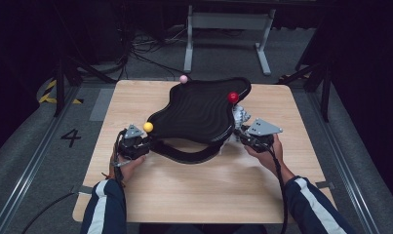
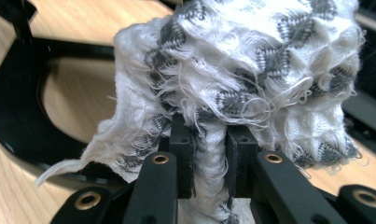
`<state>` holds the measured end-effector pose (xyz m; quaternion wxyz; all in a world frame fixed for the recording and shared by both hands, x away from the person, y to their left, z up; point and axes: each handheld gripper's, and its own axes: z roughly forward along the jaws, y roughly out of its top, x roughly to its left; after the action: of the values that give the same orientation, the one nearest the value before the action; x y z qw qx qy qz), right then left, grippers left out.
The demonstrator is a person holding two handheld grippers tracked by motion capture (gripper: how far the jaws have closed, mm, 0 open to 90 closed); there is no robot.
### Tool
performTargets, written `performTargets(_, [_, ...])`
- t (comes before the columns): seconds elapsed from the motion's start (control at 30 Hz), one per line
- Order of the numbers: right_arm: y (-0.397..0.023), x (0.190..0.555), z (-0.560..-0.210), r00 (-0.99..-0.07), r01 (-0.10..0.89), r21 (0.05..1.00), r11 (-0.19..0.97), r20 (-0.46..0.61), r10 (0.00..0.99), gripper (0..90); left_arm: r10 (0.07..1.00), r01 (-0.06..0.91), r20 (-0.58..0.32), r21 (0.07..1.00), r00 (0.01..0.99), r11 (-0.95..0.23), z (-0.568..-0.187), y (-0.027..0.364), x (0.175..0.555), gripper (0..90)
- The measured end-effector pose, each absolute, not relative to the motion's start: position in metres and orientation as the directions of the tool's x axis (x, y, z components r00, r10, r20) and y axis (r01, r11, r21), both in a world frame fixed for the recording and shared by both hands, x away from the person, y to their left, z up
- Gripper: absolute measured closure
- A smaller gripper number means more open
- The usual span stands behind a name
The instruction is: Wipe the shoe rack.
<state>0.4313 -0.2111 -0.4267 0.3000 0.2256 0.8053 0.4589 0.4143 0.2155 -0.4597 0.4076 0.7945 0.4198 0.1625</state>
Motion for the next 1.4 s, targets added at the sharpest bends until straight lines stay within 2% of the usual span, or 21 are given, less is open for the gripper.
performTargets(0.4, [-0.204,0.444,-0.468,-0.75,0.197,0.795,0.574,-0.255,0.611,77.0,0.797,0.527,-0.091,0.793,0.597,-0.305,-0.462,0.215,0.413,73.2])
performTargets(0.73, [-0.203,0.448,-0.477,-0.802,0.253,0.757,0.603,-0.184,0.568,76.9,0.787,0.53,-0.099,0.789,0.609,-0.311,-0.461,0.212,0.409,72.9])
performTargets(1.1, [-0.208,0.446,-0.476,-0.821,0.26,0.742,0.619,-0.168,0.546,77.1,0.762,0.501,-0.082,0.797,0.643,-0.337,-0.463,0.202,0.392,73.2])
performTargets(1.23, [-0.211,0.444,-0.471,-0.82,0.252,0.762,0.596,-0.159,0.55,77.7,0.75,0.493,-0.083,0.799,0.656,-0.344,-0.463,0.198,0.385,73.0])
performTargets(1.3, [-0.212,0.441,-0.464,-0.831,0.228,0.781,0.581,-0.155,0.534,78.4,0.743,0.498,-0.092,0.795,0.662,-0.346,-0.463,0.196,0.383,73.1])
performTargets(1.33, [-0.211,0.437,-0.455,-0.83,0.177,0.797,0.577,-0.194,0.522,78.4,0.74,0.496,-0.088,0.793,0.667,-0.352,-0.463,0.195,0.382,73.1])
performTargets(1.4, [-0.21,0.434,-0.449,-0.827,0.156,0.813,0.561,-0.202,0.524,78.4,0.735,0.498,-0.092,0.79,0.672,-0.357,-0.463,0.194,0.381,73.1])
